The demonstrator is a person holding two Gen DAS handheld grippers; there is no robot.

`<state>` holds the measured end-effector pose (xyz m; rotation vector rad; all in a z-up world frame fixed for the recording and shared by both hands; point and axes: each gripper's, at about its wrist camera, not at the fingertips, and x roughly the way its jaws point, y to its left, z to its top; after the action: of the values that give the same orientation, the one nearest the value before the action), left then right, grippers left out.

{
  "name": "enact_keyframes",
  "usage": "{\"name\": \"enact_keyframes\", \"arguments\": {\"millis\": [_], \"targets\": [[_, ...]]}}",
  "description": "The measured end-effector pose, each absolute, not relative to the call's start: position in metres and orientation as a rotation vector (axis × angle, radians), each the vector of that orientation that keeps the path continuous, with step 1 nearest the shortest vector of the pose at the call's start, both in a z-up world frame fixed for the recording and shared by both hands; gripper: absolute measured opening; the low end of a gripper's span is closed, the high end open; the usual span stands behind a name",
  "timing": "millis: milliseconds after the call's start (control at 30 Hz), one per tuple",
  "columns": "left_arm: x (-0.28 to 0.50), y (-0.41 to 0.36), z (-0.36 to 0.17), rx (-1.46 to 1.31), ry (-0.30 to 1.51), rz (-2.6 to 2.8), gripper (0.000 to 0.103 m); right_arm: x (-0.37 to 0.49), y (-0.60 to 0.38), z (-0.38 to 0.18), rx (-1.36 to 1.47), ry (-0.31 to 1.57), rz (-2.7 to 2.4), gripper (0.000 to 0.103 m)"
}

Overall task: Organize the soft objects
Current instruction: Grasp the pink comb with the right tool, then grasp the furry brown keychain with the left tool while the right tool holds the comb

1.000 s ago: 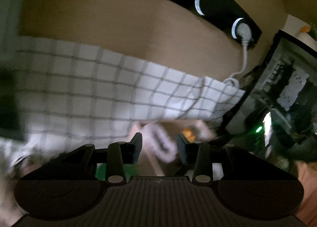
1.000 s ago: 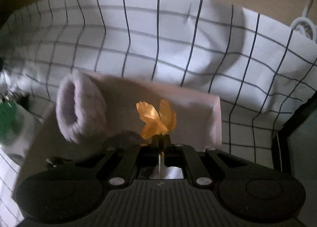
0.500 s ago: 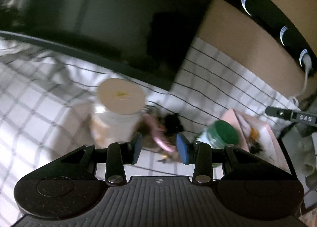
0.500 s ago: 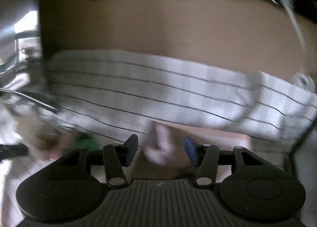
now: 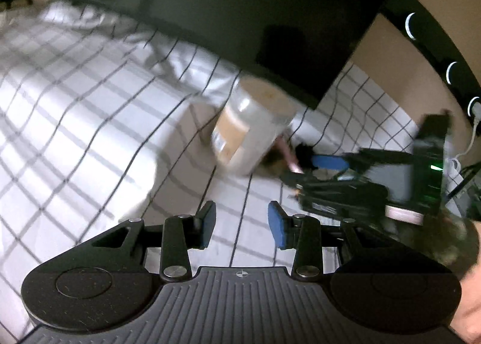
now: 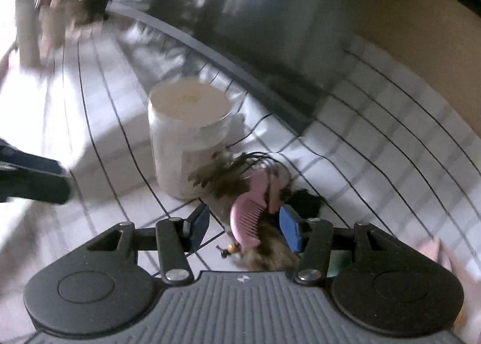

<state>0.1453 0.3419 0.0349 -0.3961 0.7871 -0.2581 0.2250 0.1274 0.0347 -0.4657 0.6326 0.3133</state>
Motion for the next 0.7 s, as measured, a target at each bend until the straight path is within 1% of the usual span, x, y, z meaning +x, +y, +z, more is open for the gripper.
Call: {"name": "enact_keyframes", "arguments": {"millis": [100, 167, 233, 267, 300, 400, 533, 633, 667, 700], "targets": [[0.139, 0.349, 0.024, -0.436, 0.801, -0.231, 0.042, 0.249, 0.142, 0.007, -0.547, 0.683, 0.289, 0.051], [0.138, 0.353, 0.022, -0.448, 0.806, -0.215, 0.042, 0.255, 0.142, 0.005, -0.549, 0.65, 0.273, 0.05], [0.141, 0.355, 0.022, -0.447, 0.814, -0.202, 0.042, 0.258, 0.136, 0.005, -0.542, 0.668, 0.263, 0.037], [0.143, 0.355, 0.023, -0.444, 0.815, -0.201, 0.042, 0.258, 0.132, 0.004, -0.518, 0.686, 0.276, 0.028], [0.145, 0.354, 0.024, -0.442, 0.813, -0.206, 0.042, 0.256, 0.127, 0.005, -0.485, 0.703, 0.289, 0.021], [0.153, 0.345, 0.028, -0.442, 0.81, -0.24, 0.042, 0.237, 0.116, 0.007, -0.405, 0.736, 0.313, 0.017], [0.161, 0.333, 0.028, -0.448, 0.83, -0.258, 0.042, 0.196, 0.107, 0.011, -0.248, 0.807, 0.454, 0.015], [0.162, 0.326, 0.028, -0.438, 0.844, -0.245, 0.042, 0.16, 0.106, 0.019, -0.164, 0.819, 0.609, 0.017], [0.162, 0.327, 0.029, -0.434, 0.844, -0.231, 0.042, 0.15, 0.103, 0.021, -0.148, 0.805, 0.628, 0.022], [0.161, 0.329, 0.029, -0.432, 0.843, -0.212, 0.042, 0.141, 0.1, 0.024, -0.139, 0.785, 0.621, 0.031]]}}
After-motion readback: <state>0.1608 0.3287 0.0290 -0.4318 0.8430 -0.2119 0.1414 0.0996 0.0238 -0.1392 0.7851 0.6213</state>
